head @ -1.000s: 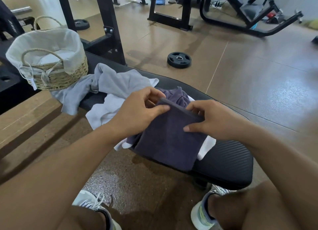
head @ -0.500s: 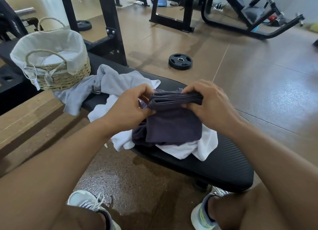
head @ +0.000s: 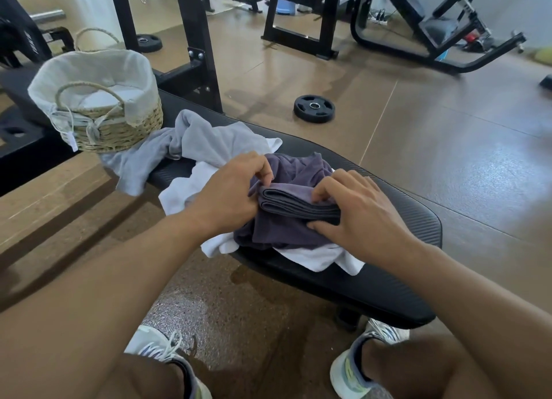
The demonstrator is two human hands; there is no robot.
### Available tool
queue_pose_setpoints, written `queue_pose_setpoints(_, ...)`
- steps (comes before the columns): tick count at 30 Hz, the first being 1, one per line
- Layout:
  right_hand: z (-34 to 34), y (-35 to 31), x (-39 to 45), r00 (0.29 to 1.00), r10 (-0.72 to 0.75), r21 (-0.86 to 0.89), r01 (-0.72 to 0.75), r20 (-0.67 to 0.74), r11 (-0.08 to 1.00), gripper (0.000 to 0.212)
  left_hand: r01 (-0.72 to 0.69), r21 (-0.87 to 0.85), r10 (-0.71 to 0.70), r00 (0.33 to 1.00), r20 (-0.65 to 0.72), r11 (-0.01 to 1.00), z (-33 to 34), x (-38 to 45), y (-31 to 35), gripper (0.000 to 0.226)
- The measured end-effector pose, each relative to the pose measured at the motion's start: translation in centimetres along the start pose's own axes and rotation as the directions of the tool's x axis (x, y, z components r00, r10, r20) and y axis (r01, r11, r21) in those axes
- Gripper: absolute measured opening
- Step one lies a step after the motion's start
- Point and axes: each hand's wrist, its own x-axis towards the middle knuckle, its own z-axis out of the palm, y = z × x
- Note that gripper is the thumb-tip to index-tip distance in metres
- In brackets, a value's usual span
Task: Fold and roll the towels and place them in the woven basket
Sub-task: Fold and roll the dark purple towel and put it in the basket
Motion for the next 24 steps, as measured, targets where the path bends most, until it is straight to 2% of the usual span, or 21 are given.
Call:
queue_pose_setpoints(5, 0.3, -0.2, -0.4, 0.999, 0.004, -0.031, -0.003, 0.048, 1.0, 0.05, 0.0, 0.002, 0.0, 1.0, 0.007, 1.0, 0.1, -1.1, -0.1, 0.028)
queue_pose_setpoints(12, 1.4, 0.6, 0.1, 0.997, 0.053, -0.037, -0.055, -0.054, 0.998, 0.046, -0.079, 0.007, 0.078, 0.993, 0.087, 0.997, -0.5, -2.1, 0.4, 0.042)
queue_pose_setpoints(15, 1.8, 0.8, 0.2, 0.996, 0.051, -0.045, -0.055, -0.079, 0.997, 0.043, -0.134, 0.101, 0.118, 0.982, 0.149, 0.986, -0.3, -2.1, 1.1, 0.062)
queue_pose_setpoints(17, 2.0, 0.9, 0.1, 0.996, 0.039, -0.052, -0.043, -0.079, 0.998, 0.045, -0.218, 0.202, 0.181, 0.966, 0.187, 0.955, 0.3, -2.1, 1.2, 0.068)
queue_pose_setpoints(20, 2.2, 1.1, -0.3, 0.997, 0.032, -0.063, -0.036, -0.064, 0.997, 0.042, -0.313, 0.306, 0.245, 0.939, 0.24, 0.899, 1.2, -2.2, 1.1, 0.064)
queue_pose_setpoints(24, 2.2, 0.7, -0.9, 1.0, 0.016, -0.053, -0.017, -0.021, 0.998, 0.034, -0.341, 0.383, 0.268, 0.935, 0.23, 0.859, 2.0, -2.6, 1.0, 0.049)
